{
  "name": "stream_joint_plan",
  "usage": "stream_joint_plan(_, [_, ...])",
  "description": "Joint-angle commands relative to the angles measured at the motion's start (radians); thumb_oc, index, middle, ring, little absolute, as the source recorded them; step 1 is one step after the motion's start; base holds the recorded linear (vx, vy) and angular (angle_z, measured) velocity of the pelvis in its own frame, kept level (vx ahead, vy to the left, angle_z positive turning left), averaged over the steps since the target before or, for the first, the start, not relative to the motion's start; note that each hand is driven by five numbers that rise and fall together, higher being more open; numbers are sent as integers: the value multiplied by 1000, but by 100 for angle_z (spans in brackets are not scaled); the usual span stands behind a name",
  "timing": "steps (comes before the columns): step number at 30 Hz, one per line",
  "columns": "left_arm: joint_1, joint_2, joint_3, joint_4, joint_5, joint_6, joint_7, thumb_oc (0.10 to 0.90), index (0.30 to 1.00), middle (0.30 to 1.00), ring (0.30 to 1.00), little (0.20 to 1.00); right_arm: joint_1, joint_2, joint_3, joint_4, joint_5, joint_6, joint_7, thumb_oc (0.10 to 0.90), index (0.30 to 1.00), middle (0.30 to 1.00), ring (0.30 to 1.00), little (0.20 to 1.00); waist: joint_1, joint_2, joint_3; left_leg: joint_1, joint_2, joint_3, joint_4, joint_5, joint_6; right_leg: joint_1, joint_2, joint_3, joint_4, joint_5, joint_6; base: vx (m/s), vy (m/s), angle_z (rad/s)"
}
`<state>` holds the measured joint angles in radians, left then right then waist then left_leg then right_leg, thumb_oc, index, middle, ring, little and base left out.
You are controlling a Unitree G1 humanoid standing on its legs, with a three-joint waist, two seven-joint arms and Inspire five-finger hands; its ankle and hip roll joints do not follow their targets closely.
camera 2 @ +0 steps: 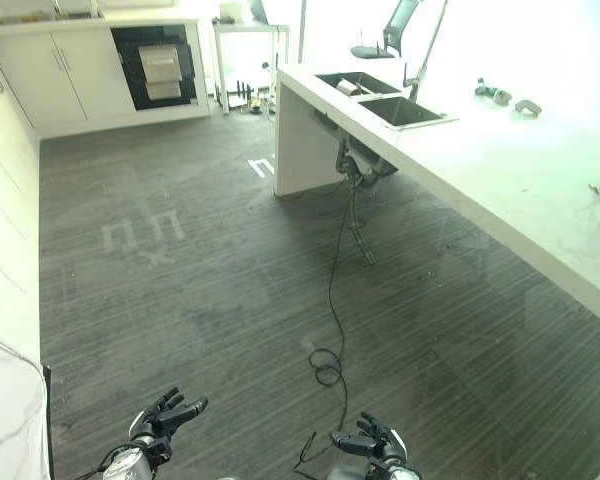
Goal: Place the dishes in the dishwasher.
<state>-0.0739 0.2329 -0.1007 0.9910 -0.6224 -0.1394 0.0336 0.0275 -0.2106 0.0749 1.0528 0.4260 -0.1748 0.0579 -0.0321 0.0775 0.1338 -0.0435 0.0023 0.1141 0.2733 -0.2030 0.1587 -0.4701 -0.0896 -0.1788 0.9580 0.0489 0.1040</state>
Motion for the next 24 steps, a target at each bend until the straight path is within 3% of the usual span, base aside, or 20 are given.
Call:
stream_joint_plan(1, [7, 36, -2, -112, 47, -1, 22, 800, 900, 900, 900, 900, 31, -59, -40, -45, 70, -23, -74, 800, 900, 900, 900, 900, -39, -71, -6, -39, -28, -32, 27, 45, -100, 243, 23, -81, -466, 119, 17, 424, -240, 109])
stream_joint_plan(2, [20, 40, 1, -131, 60, 20, 31, 800, 900, 900, 900, 900, 53, -62, -62, -70, 102, -33, -94, 800, 900, 900, 900, 900, -57, -88, 4, -5, -54, -61, 27, 20, -98, 230, -7, -84, -606, 156, 22, 499, -281, 119])
stream_joint_plan(3, [32, 41, 8, -142, 59, 24, 28, 800, 900, 900, 900, 900, 63, -62, -75, -83, 106, -41, -104, 800, 900, 900, 900, 900, -68, -95, 15, 26, -65, -82, 27, -2, -99, 214, -26, -74, -658, 172, 31, 501, -278, 129])
stream_joint_plan(4, [42, 43, 15, -149, 70, 18, 23, 800, 900, 900, 900, 900, 68, -66, -88, -103, 95, -51, -110, 800, 900, 900, 900, 900, -76, -104, 24, 53, -80, -97, 27, -24, -100, 168, -60, -53, -658, 162, 39, 315, -175, 146])
stream_joint_plan(5, [42, 43, 15, -149, 70, 18, 23, 800, 900, 900, 900, 900, 68, -66, -88, -103, 95, -51, -110, 800, 900, 900, 900, 900, -76, -104, 24, 53, -80, -97, 27, -24, -100, 168, -60, -53, -658, 162, 39, 524, -295, 114])
stream_joint_plan(6, [61, 53, 17, -185, 80, 8, 16, 800, 900, 900, 900, 900, 57, -77, -100, -203, 81, -38, -130, 800, 900, 900, 900, 900, -85, -110, 29, 96, -104, -129, 27, -71, -99, 94, -109, -2, -658, 142, 46, 480, -255, 71])
stream_joint_plan(12, [114, 48, 31, -233, 132, -29, 44, 800, 900, 900, 900, 900, 41, -97, -47, -440, 17, 12, -239, 800, 900, 900, 900, 900, -80, -128, -25, 166, -100, -121, 27, -109, -113, 160, -82, 27, -658, 71, 29, 453, -237, -41])
stream_joint_plan(14, [130, 45, 38, -276, 140, -37, 46, 800, 900, 900, 900, 900, 52, -111, -31, -548, -28, 49, -246, 800, 900, 900, 900, 900, -95, -124, -43, 203, -70, -106, 27, -63, -138, 178, -55, 41, -658, 49, 9, 389, -177, 16])
stream_joint_plan(16, [146, 44, 36, -330, 150, -48, 44, 800, 900, 900, 900, 900, 67, -126, -34, -633, -67, 60, -232, 800, 900, 900, 900, 900, -102, -113, -53, 227, -34, -82, 27, 67, -176, 204, -28, 45, -658, 14, -17, 299, -161, 3])
stream_joint_plan(17, [154, 43, 36, -364, 158, -50, 42, 800, 900, 900, 900, 900, 79, -134, -41, -670, -84, 52, -217, 800, 900, 900, 900, 900, -100, -112, -55, 230, -20, -70, 27, 157, -198, 222, -18, 50, -658, -7, -30, 422, -273, -34])
stream_joint_plan(18, [166, 33, 29, -404, 158, -73, 48, 800, 900, 900, 900, 900, 84, -155, -49, -725, -105, 33, -183, 800, 900, 900, 900, 900, -100, -128, -56, 241, -6, -45, 115, 324, -247, 258, -2, 69, -658, -45, -66, 471, -327, -50])
stream_joint_plan(20, [173, 28, 9, -442, 170, -97, 45, 800, 900, 900, 900, 900, 82, -179, -53, -764, -114, 14, -162, 800, 900, 900, 900, 900, -88, -159, -41, 81, -32, -42, 414, 378, -266, 299, 1, 109, -658, -68, -98, 378, -282, -73])
stream_joint_plan(21, [181, 39, -8, -484, 176, -107, 29, 800, 900, 900, 900, 900, 86, -197, -64, -791, -110, 2, -149, 800, 900, 900, 900, 900, -69, -181, -20, -93, -24, -56, 632, 370, -253, 342, 0, 128, -658, -82, -117, 299, -187, -105])
stream_joint_plan(23, [182, 44, -13, -502, 175, -107, 20, 800, 900, 900, 900, 900, 90, -202, -66, -803, -101, -4, -149, 800, 900, 900, 900, 900, -60, -182, -5, -152, 0, -43, 621, 342, -238, 362, 11, 133, -658, -92, -117, 247, -61, -92])
stream_joint_plan(24, [194, 60, -15, -542, 166, -106, 5, 800, 900, 900, 900, 900, 100, -212, -77, -841, -89, -4, -141, 800, 900, 900, 900, 900, -45, -182, 6, -173, 29, -12, 436, 340, -224, 379, 21, 142, -658, -114, -110, 320, 89, -50])
